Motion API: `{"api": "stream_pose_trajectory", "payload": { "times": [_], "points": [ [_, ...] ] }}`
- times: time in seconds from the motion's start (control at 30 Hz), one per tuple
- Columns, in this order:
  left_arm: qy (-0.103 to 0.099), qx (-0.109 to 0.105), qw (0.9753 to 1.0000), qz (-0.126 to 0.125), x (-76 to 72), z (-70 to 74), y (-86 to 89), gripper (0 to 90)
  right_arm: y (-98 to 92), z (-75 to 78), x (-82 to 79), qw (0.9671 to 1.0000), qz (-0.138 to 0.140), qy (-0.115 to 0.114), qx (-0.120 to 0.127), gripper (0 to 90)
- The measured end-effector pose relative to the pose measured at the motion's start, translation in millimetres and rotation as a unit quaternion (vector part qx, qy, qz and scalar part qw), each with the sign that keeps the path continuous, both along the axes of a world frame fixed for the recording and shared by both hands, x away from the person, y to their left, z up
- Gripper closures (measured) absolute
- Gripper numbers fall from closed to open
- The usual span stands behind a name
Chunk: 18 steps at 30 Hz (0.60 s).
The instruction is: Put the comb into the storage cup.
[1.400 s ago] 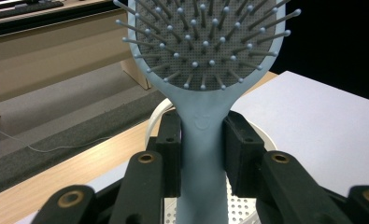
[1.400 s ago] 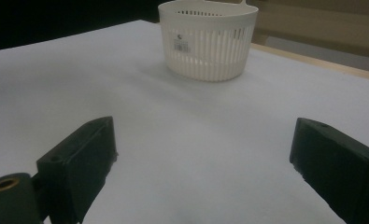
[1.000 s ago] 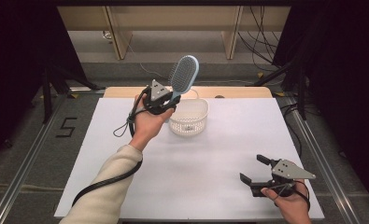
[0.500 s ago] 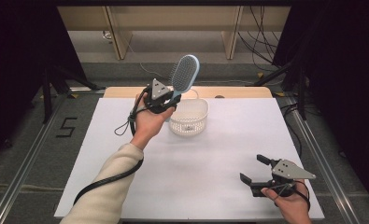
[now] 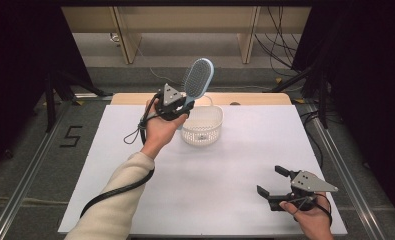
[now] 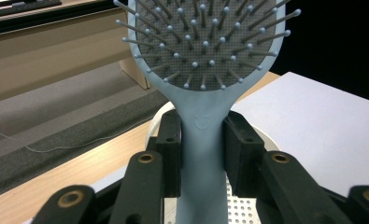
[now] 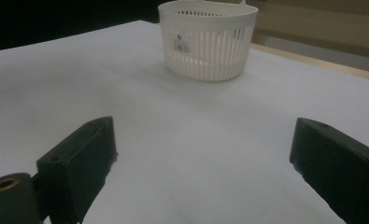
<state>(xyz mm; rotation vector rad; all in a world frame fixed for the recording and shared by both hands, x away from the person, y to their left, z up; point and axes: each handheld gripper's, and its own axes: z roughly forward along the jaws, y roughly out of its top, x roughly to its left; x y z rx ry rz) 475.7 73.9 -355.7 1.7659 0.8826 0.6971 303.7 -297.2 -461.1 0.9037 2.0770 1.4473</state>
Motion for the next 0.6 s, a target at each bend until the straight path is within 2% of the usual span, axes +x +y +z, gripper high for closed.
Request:
{"api": "stream_pose_trajectory", "payload": {
  "times": [0.6],
  "points": [
    [-0.001,0.005,1.0000,-0.001,5.6,0.4,-3.4,69.7,0.1,0.0,0.0,1.0000,0.001,0.000,0.000,7.9]
  ]
}}
